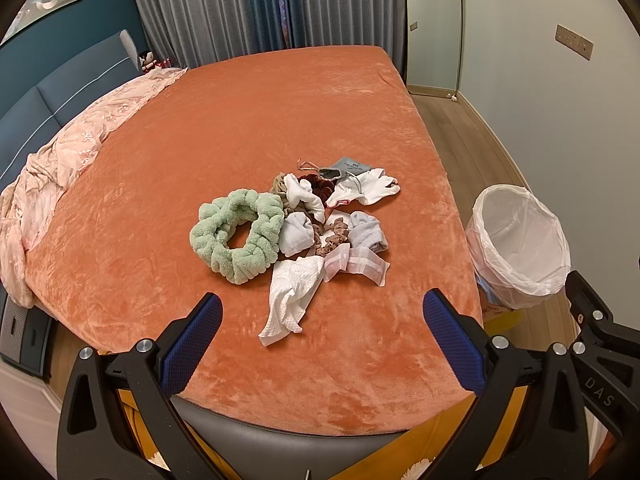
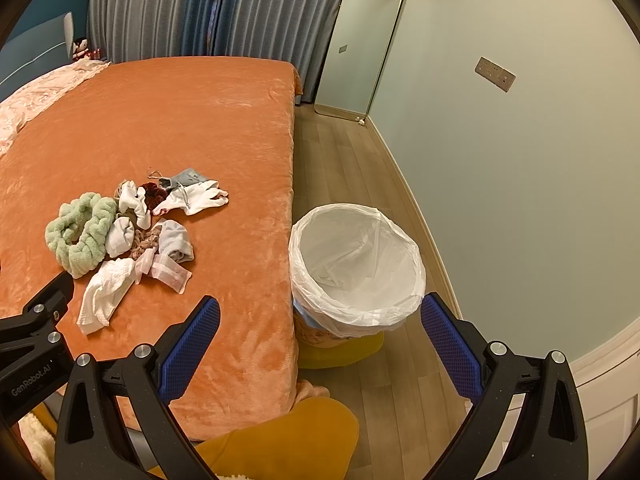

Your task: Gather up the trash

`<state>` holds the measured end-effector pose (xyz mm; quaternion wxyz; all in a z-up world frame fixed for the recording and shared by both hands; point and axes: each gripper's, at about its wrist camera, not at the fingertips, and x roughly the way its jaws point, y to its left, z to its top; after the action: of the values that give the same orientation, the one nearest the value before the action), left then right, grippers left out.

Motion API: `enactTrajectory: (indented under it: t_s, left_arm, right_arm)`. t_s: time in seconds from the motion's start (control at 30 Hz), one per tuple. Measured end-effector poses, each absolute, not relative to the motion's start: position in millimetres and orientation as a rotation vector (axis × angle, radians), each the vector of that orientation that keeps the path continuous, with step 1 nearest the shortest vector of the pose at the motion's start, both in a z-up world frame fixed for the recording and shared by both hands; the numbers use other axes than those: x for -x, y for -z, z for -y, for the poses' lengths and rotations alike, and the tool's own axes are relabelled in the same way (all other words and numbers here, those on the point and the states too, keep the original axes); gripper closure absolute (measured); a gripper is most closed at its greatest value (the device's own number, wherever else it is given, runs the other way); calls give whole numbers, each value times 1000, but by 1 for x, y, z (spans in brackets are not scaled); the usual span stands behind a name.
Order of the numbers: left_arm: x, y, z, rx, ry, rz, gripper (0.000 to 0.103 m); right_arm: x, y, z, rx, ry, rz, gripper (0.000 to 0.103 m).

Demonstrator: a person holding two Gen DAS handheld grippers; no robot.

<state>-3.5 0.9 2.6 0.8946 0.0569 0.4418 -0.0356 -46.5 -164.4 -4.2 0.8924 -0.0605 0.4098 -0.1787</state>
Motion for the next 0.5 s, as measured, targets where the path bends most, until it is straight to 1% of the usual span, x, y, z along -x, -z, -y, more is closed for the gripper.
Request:
enactTrajectory:
  t_s: [0.5]
  left_arm:
    - [4,-4,-1,-117,75,-915,7]
  right_arm:
    - [46,0,174,122,378,-847,7]
